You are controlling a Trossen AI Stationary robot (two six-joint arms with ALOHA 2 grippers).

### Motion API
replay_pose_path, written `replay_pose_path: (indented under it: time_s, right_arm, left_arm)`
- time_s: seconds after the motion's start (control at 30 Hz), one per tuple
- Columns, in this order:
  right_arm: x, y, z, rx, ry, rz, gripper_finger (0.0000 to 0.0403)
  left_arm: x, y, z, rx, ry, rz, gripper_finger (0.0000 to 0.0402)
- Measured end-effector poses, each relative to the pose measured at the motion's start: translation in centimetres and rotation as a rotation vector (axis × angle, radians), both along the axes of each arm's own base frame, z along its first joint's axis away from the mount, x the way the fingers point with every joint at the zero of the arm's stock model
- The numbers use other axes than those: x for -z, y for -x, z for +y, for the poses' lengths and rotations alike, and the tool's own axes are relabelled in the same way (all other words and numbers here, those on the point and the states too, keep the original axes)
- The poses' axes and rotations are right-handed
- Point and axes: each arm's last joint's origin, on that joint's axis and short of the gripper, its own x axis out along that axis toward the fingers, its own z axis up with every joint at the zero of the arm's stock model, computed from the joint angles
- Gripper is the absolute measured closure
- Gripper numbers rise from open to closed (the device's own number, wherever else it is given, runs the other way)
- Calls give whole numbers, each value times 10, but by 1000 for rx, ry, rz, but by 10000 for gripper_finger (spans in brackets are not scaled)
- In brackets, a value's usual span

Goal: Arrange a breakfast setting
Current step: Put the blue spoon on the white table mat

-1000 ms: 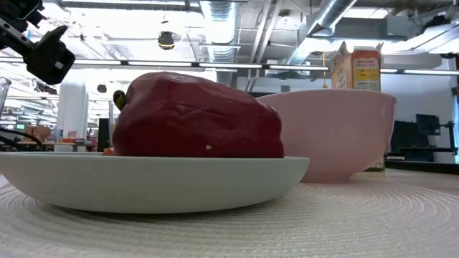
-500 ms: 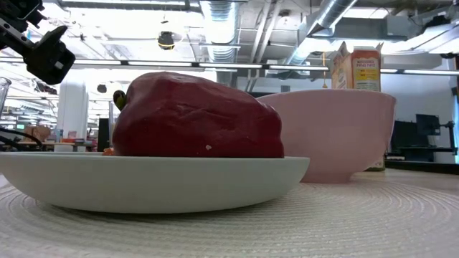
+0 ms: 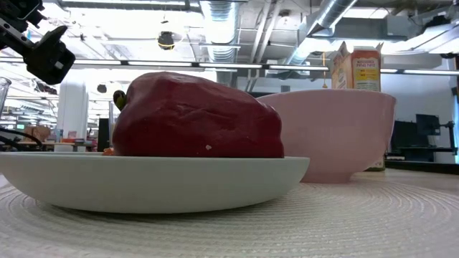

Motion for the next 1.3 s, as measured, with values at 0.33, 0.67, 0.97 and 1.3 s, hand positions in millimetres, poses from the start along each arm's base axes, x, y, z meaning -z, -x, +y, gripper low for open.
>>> replay_pose_path:
  time_s: [0.33,0.67,0.97,1.3]
  right_arm:
    - [0,1,1,-9,-29,34,335]
    - [-7,5,-3,-11,-70,-1,343]
    - [-20,15,-14,-12,-122,-49,346]
    - [-50,46,-46,-17,-298,-122,347]
  left_arm:
    - [0,0,0,0,0,0,61]
    - [0,0,0,0,0,0,61]
    - [0,0,0,0,0,0,61]
    - [0,0,0,0,0,0,61]
